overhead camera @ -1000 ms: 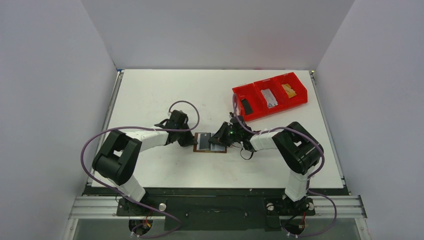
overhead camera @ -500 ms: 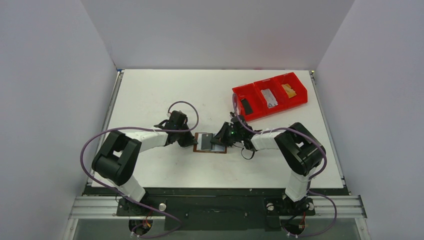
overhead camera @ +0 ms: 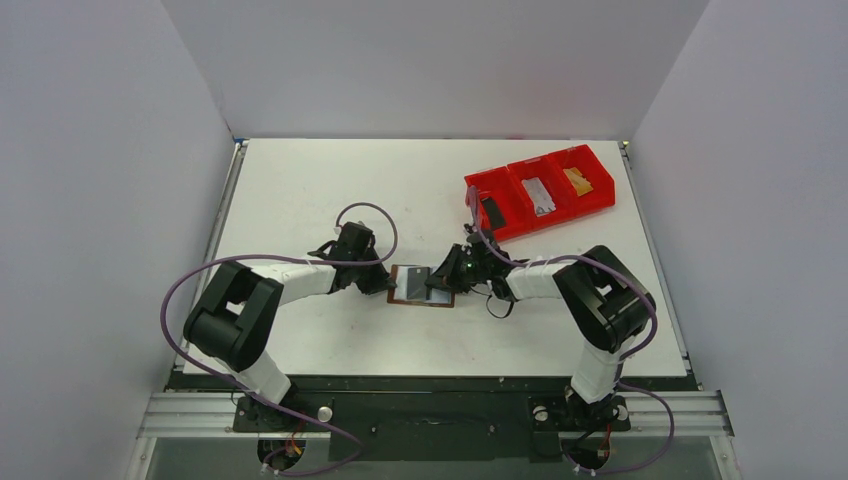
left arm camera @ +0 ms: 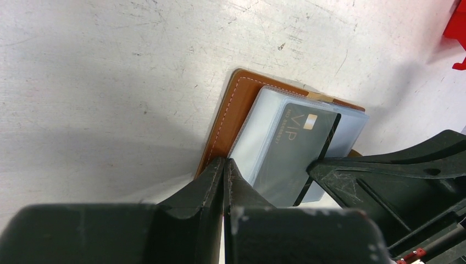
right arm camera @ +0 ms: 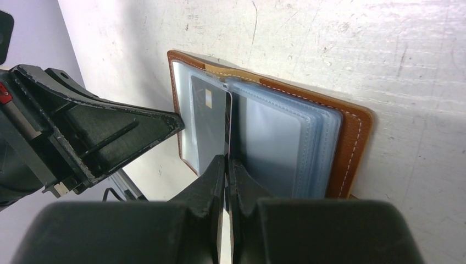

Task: Take the credit cards out of the card holder
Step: Remove the credit card from the card holder.

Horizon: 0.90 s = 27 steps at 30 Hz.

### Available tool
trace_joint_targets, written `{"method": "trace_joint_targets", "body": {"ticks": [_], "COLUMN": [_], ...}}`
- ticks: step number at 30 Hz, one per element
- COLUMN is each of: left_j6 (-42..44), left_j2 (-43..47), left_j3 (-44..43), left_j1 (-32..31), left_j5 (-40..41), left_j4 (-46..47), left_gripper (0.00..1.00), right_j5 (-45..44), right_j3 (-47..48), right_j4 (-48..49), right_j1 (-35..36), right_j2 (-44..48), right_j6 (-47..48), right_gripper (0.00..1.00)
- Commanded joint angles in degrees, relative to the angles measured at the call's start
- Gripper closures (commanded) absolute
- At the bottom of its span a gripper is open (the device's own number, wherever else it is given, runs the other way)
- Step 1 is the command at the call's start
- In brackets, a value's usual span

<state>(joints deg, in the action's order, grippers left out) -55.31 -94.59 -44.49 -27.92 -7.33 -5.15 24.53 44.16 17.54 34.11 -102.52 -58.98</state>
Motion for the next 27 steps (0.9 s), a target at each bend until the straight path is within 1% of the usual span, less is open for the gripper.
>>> {"method": "trace_joint_targets", "body": {"ticks": [1, 4, 6, 11, 15, 27], "left_j6": [2.13, 2.09, 2.09, 2.13, 2.21, 2.31], "left_j2": [-3.95, -3.89, -3.93, -4.05, -4.13, -4.38], "left_j3": [3.44, 3.46, 3.45, 3.40, 3.28, 3.20], "left_j1": [0.46, 0.49, 0.50, 0.50, 0.42, 0.39], "left_j5": [6.81, 6.83, 6.85, 6.88, 6.85, 6.81], "left_j4": [-7.59, -7.60, -7.59, -7.39, -7.26, -6.98], "left_gripper": [1.00, 1.00, 1.00, 1.00, 1.00, 1.00], "right_j5": [-0.74, -0.01, 0.28, 1.79, 2.94, 2.19], "right_j3": [-1.84, -2.14, -2.30, -2.73, -3.17, -1.02], "right_j4": [1.95, 2.42, 2.58, 4.50, 7.18, 8.09], "right_j1": [-2.04, -2.54, -2.74, -2.86, -2.63, 0.81], "right_j2": [2.61, 2.53, 2.53, 2.01, 0.93, -0.79], "right_j6": [0.94, 0.79, 0.67, -0.24, -1.86, -3.74], "right_gripper": [1.00, 0.99, 0.96, 0.86, 0.83, 0.82]}}
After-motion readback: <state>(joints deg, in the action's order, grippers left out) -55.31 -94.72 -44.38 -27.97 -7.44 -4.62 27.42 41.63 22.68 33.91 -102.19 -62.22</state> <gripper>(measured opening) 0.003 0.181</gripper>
